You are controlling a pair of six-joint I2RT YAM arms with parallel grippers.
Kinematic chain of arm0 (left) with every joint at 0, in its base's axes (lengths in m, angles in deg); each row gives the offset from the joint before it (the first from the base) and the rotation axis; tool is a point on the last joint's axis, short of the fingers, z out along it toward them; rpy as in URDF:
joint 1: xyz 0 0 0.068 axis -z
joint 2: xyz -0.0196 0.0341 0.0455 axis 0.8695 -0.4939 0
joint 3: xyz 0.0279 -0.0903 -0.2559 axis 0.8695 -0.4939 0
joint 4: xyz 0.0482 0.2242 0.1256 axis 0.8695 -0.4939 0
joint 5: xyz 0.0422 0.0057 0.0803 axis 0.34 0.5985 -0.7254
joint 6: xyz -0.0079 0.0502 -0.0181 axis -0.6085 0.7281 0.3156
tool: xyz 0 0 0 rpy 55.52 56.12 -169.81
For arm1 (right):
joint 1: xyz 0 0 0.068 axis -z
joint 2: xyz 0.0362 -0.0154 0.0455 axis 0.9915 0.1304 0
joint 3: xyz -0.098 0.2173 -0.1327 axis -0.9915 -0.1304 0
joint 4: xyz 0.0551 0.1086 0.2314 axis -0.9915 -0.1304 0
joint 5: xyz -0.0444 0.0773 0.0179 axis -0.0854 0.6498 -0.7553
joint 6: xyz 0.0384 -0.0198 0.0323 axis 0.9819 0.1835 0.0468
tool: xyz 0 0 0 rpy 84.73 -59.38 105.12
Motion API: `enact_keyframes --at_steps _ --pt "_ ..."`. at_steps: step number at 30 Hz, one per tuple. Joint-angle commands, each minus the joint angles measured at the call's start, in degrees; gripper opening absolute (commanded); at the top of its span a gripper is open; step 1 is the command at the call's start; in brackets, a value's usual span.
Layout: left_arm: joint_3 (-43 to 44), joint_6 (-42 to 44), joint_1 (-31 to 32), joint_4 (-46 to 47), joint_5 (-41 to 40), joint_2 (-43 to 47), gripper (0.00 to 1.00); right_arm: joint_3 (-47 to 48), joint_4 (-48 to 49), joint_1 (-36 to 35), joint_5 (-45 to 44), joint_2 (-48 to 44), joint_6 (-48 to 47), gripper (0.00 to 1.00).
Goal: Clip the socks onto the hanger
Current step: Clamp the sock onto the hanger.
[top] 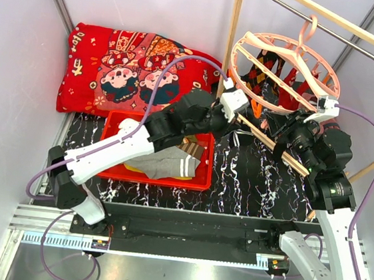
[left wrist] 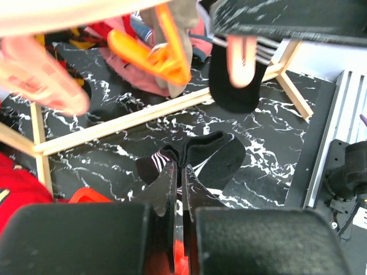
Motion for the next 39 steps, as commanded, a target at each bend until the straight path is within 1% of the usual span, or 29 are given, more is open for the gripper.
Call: enact_keyframes --at_steps 1,19,29,39 --pt "5.05 0.22 1.34 2.10 -1.02 -2.01 0.00 2.51 1.04 -0.05 2.42 0.15 -1.54 0.00" --pt "12.44 1.89 2.92 -1.77 -3.84 -7.29 0.00 2.51 1.21 -0.14 4.26 0.59 -1.80 0.00" --pt "14.64 2.50 3.01 -3.88 -5.42 -8.96 0.00 2.33 1.21 -0.05 4.35 0.42 -2.07 0.00" --pt "15.60 2.24 3.10 -3.97 -5.24 -8.79 0.00 1.98 1.21 -0.05 4.44 0.68 -2.24 0.00"
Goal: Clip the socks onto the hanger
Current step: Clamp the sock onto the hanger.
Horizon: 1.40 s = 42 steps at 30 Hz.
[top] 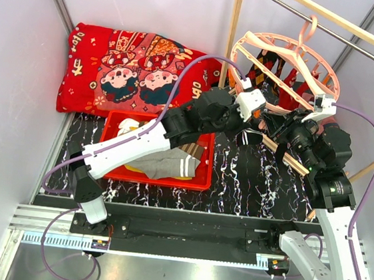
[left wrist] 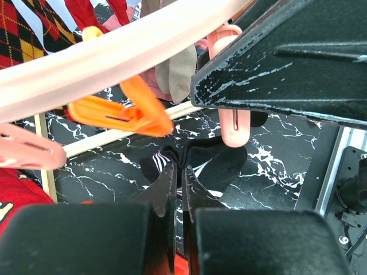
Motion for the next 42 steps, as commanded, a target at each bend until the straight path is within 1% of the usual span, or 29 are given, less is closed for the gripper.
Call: enact_keyframes --at_steps 1,32,34,37,38,40,41,42 --pt "3.73 0.69 0.39 1.41 -0.81 0.48 0.00 1.57 1.26 -0.05 1.47 0.00 -0.95 0.00" --pt "7.69 -3.09 1.18 2.38 3.41 -0.75 0.00 0.43 2.14 -0.06 2.52 -0.52 -1.83 0.01" --pt "7.69 -3.27 1.18 2.38 3.68 -0.66 0.00 0.42 2.14 -0.05 2.26 -0.70 -2.01 0.03" --pt "7.69 -3.27 1.18 2.55 3.94 -0.40 0.00 0.16 2.22 -0.14 2.08 -0.79 -2.36 0.11" --pt "7.69 -3.35 1.18 2.55 4.03 -0.40 0.00 0.07 2.22 -0.06 2.08 -0.88 -2.27 0.20" --pt "7.69 -3.27 1.27 2.46 4.03 -0.22 0.00 -0.01 2.14 -0.14 1.91 -1.05 -2.36 0.29" --pt "7.60 -3.35 1.27 2.46 4.03 -0.22 0.00 -0.01 2.14 -0.06 1.82 -1.14 -2.44 0.36" --pt "7.60 -3.27 1.27 2.46 4.11 -0.13 0.00 -0.01 2.14 -0.05 1.73 -1.14 -2.45 0.39"
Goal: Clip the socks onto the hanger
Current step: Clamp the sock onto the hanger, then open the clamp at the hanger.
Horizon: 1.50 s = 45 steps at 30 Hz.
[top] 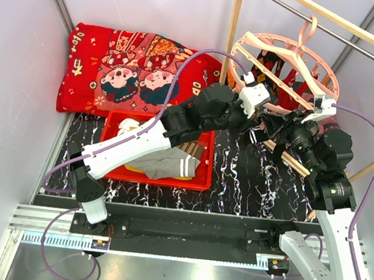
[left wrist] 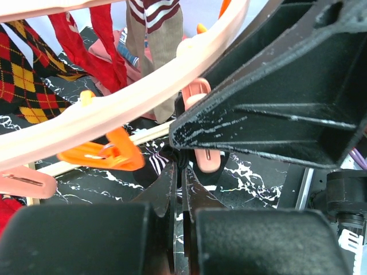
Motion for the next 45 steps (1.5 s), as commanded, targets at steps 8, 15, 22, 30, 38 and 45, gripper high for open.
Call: enact_keyframes --at_steps 8,15,22,30,38,45 --pt "2.20 -0.71 0.39 3.17 2.21 0.83 0.00 -0.04 1.61 -0.05 -0.57 -1.30 -1.16 0.57" --pt "-2.80 -0.62 0.31 7.46 1.51 3.72 0.30 -0.48 1.61 -0.05 -3.55 -2.00 -1.16 0.58" --pt "-17.99 -4.65 -2.06 20.46 3.00 11.37 0.51 -0.74 1.52 -0.05 -7.07 -2.88 -1.07 0.59" --pt "-28.99 -9.67 -7.51 36.46 10.65 13.93 0.71 -0.83 1.26 -0.05 -9.53 -3.32 -1.16 0.59" --pt "-33.92 -16.08 -10.76 56.14 18.64 10.07 0.81 -0.48 0.65 -0.05 -10.06 -3.58 -1.86 0.60" --pt "-30.85 -18.46 -12.26 60.29 20.93 5.84 0.81 -0.12 0.29 -0.06 -10.41 -3.67 -2.65 0.60"
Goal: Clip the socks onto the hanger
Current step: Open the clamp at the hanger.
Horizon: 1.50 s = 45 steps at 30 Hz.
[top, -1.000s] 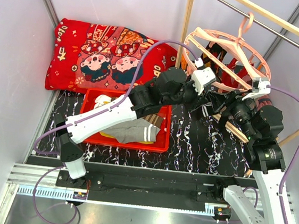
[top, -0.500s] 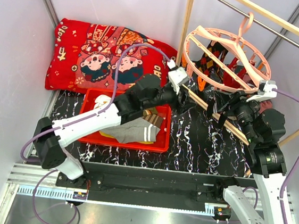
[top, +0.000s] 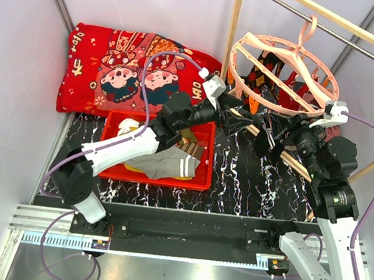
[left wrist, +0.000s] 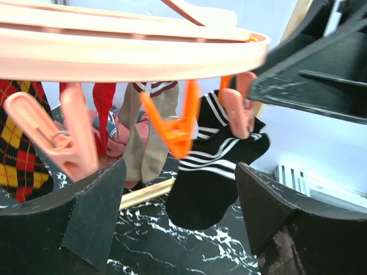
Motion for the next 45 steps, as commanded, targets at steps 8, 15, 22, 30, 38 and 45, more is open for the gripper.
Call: enact_keyframes --at_steps 8,15,22,30,38,45 --pt "9.03 -5.95 -0.92 9.30 5.12 -7.83 0.70 1.08 -0.04 -0.05 -1.11 -1.14 -1.93 0.60" --pt "10.00 -10.44 -0.83 14.05 6.44 -9.50 0.48 1.69 -1.09 -0.05 -0.40 -2.63 -2.72 0.60" --pt "8.77 -8.60 0.92 11.34 4.77 -8.01 0.20 5.55 -4.95 -0.05 1.62 -2.90 -2.02 0.61" --pt "7.80 4.12 5.93 1.76 -8.82 -3.53 0.06 13.29 -11.63 -0.05 7.94 -0.35 2.02 0.61" --pt "9.65 13.81 12.35 -5.45 -21.68 -2.29 0.04 14.88 -16.21 -0.14 10.15 3.52 6.50 0.60" --pt "11.23 19.96 15.43 -7.13 -27.83 -4.05 0.04 13.74 -16.39 -0.05 6.99 4.40 9.31 0.59"
